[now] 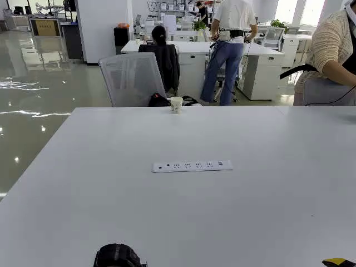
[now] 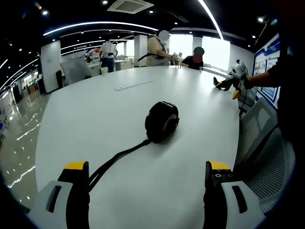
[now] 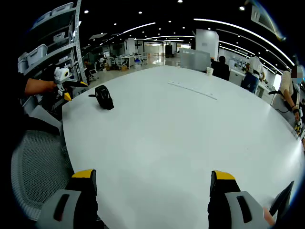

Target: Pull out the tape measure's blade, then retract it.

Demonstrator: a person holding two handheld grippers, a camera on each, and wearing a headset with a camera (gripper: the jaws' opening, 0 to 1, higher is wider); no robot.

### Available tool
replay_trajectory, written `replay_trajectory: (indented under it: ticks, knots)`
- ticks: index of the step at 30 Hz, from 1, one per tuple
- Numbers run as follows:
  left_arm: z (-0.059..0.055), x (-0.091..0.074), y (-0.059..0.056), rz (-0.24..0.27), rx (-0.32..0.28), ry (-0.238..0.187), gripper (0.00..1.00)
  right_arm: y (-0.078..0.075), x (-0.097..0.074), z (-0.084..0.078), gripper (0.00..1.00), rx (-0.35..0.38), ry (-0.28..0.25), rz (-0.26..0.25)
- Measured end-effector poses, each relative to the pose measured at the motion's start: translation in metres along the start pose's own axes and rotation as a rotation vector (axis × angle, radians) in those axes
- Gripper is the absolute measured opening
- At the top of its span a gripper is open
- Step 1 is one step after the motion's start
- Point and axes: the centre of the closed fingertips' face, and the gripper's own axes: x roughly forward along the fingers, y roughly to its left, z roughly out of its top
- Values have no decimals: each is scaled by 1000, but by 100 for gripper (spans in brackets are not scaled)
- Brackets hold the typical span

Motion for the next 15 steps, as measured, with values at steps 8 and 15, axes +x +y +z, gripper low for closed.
replay_trajectory:
  ticks: [8, 15]
  knots:
    - [-3, -1, 0, -5, 0, 12, 99, 4, 1, -2, 99, 2, 5, 6]
    - [-6, -3, -2, -13, -16, 36, 99, 0, 0, 0, 99, -1, -7, 1]
